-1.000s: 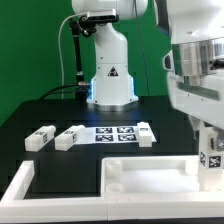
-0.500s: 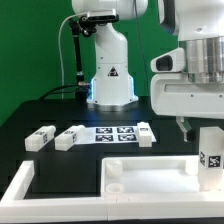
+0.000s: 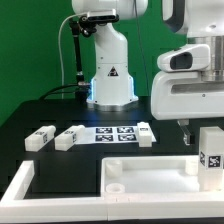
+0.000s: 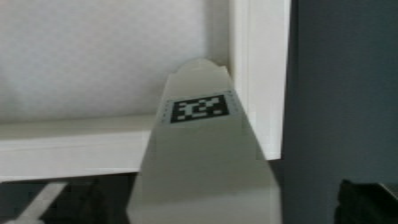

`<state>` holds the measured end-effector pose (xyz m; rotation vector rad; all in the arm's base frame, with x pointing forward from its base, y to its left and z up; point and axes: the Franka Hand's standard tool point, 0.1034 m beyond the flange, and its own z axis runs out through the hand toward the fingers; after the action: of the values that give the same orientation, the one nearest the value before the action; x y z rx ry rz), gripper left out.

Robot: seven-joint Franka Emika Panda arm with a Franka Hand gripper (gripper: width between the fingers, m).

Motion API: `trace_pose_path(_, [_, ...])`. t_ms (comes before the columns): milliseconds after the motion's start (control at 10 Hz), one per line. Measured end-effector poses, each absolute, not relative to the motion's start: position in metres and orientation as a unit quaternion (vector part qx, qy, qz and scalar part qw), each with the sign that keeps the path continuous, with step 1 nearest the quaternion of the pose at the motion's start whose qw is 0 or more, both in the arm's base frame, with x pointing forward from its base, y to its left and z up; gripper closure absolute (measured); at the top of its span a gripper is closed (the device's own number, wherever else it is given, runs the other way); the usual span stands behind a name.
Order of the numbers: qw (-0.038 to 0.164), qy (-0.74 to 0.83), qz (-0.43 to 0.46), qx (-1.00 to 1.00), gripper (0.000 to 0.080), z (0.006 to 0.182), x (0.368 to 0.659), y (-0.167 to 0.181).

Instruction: Assemble desk

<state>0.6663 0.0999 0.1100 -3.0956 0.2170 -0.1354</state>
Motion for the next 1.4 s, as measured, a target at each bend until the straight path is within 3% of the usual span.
trace_pose_path(100, [0.018, 0.072, -0.044, -0.996, 0.0179, 0.110, 0.666, 0.100])
trace_pose_path(300, [0.021, 0.132, -0.042, -0.990, 0.0512, 0.110, 0.666, 0.100])
trace_pose_path(500, [0.023, 0.201, -0.040, -0.979, 0.0510, 0.109, 0.666, 0.099])
trace_pose_path(700, [0.027, 0.385, -0.035, -0.922, 0.0510, 0.109, 0.665, 0.097])
trace_pose_path(800, [0.040, 0.471, -0.028, -0.881, 0.0510, 0.109, 0.665, 0.095])
trace_pose_path(900, [0.066, 0.535, -0.011, -0.842, 0.0510, 0.109, 0.664, 0.086])
trace_pose_path(1000, [0.073, 0.554, -0.004, -0.829, 0.0510, 0.109, 0.662, 0.082])
trace_pose_path(1400, [0.074, 0.664, 0.009, -0.744, 0.0508, 0.109, 0.661, 0.088])
